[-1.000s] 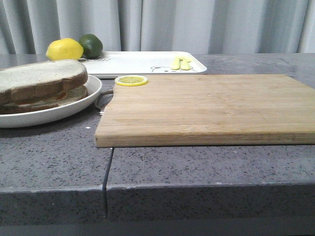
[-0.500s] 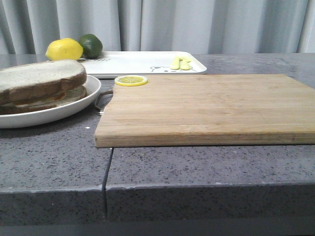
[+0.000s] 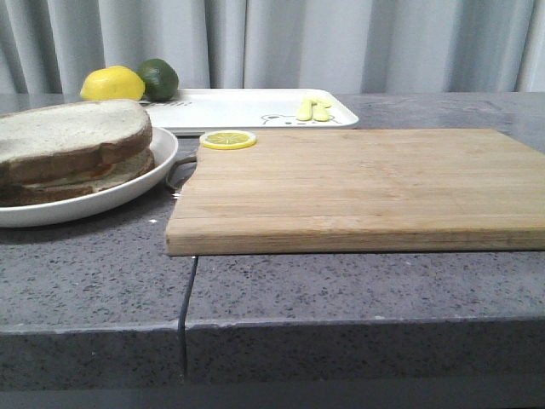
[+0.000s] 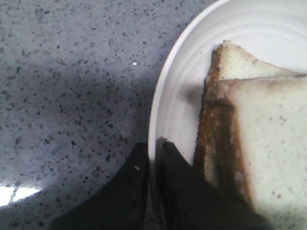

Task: Place bread and move sandwich to tray
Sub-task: 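Grasp the white plate rim with the left gripper, then lift the plate with the sandwich and carry it toward the white tray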

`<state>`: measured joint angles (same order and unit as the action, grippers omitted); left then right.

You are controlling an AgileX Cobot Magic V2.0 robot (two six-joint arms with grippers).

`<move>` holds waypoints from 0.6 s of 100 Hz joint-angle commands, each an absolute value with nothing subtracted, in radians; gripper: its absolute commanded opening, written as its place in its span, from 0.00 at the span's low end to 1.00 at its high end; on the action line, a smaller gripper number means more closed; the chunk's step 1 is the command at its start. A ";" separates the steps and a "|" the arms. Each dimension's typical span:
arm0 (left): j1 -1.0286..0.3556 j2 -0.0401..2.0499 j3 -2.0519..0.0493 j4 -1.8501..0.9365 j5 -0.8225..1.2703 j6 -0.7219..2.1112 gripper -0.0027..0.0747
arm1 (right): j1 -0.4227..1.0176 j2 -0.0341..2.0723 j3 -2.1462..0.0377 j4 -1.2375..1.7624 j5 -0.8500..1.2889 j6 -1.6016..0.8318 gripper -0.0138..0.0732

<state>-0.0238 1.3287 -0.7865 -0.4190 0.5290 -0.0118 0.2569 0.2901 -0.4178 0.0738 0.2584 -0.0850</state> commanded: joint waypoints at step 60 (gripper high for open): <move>0.035 1.132 -0.820 -0.781 0.466 0.007 0.01 | 0.250 0.295 -0.443 0.067 0.168 -0.086 0.72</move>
<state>0.0038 1.1596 -0.7848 -0.6805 0.5353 0.0130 0.2569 0.2901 -0.4178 0.0738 0.2584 -0.0850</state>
